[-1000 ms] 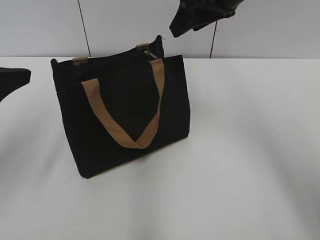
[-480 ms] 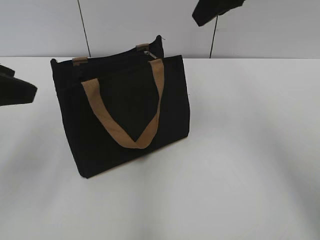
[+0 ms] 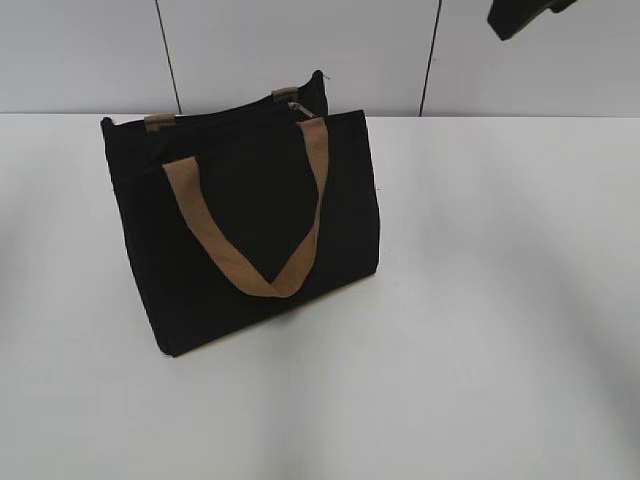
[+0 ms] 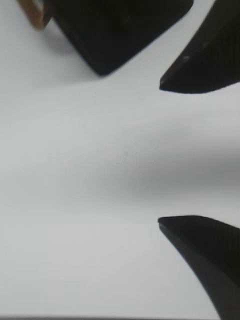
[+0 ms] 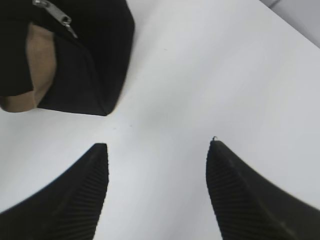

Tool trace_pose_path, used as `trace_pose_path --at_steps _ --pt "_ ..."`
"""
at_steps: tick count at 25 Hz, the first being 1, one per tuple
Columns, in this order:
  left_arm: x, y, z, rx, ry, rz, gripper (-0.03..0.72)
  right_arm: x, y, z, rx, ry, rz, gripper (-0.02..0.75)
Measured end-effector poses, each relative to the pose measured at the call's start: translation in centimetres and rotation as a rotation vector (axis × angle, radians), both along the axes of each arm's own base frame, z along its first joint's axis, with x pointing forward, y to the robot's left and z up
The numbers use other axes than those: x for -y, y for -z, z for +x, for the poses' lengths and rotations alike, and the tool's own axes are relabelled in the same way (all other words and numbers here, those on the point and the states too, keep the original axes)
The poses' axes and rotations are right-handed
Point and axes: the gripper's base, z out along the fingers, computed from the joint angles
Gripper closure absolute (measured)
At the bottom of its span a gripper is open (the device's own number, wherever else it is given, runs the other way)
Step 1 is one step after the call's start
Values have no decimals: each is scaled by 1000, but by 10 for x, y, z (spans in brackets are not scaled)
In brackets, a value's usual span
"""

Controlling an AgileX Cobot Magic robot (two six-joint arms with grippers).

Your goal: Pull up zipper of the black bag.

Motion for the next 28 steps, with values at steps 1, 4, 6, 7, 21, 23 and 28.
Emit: trace_pose_path --at_steps 1,4,6,7,21,23,28 --pt "-4 -3 0 6 -48 19 126 4 -1 -2 -3 36 -17 269" --pt "-9 -8 -2 -3 -121 34 127 16 -5 -2 -13 150 -14 269" --pt "-10 -7 -4 -31 -137 37 127 31 -8 0 -8 219 -6 269" --pt "-10 -7 -5 -47 -144 36 127 39 -10 1 -4 246 -1 269" --pt "-7 -23 -33 -1 -119 -9 129 139 -14 -91 40 509 74 269" --pt "-2 -24 -47 23 -85 -47 130 134 -6 -118 58 484 102 269" --pt "3 -13 -93 109 -57 -125 131 126 27 -174 98 456 121 269"
